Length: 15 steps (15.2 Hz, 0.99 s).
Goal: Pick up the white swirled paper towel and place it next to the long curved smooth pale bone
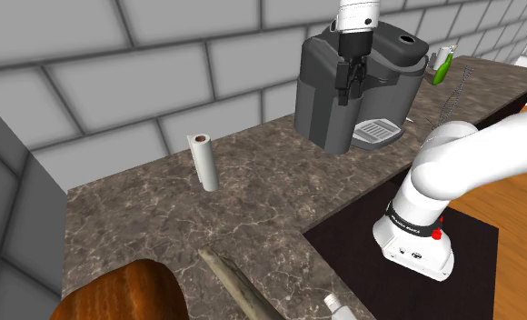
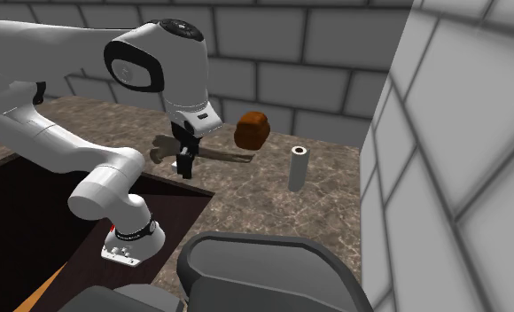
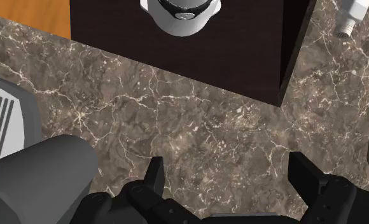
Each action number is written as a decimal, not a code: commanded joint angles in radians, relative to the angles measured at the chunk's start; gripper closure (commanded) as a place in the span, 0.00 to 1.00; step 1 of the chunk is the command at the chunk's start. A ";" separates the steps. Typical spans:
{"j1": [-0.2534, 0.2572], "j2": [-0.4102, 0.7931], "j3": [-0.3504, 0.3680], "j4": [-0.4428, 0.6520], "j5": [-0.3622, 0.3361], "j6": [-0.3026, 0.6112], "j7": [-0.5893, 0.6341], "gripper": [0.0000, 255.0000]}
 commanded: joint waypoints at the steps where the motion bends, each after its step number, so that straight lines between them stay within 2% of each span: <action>1: 0.000 0.000 0.000 0.000 0.000 0.000 0.000 0.00; 8: 0.040 0.198 0.126 0.070 0.062 0.159 0.120 0.00; 15: 0.062 0.431 0.238 0.203 0.066 0.284 0.244 0.00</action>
